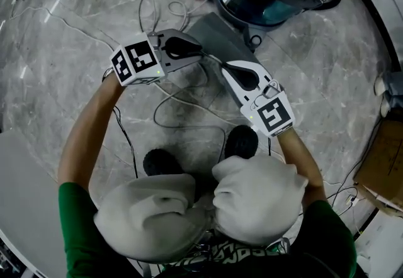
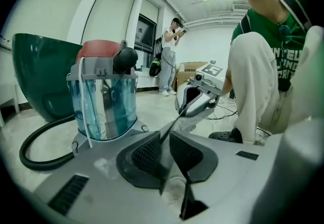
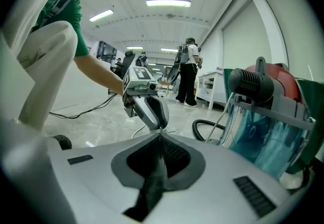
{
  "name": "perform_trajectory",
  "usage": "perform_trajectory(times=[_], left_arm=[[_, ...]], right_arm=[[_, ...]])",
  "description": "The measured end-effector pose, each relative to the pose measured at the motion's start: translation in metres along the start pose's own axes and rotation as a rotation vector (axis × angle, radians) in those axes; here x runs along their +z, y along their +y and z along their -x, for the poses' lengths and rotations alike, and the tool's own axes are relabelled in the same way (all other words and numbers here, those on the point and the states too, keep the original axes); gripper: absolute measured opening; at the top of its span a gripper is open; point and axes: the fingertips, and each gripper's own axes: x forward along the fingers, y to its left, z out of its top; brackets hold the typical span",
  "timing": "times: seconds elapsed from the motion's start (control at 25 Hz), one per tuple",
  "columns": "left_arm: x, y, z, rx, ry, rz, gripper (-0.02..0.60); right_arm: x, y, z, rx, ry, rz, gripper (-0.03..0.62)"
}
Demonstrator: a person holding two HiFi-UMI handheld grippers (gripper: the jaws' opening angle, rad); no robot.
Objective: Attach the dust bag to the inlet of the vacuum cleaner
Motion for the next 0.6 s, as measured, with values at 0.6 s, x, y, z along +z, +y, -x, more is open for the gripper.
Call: perform_trajectory(times=[0.6], left_arm=[[0.063, 0.016, 0.017, 0.041, 0.0, -0.067, 0.031]], right_arm=[[0.051, -0.039, 0.019, -0.057, -0.126, -0.111, 0.014]])
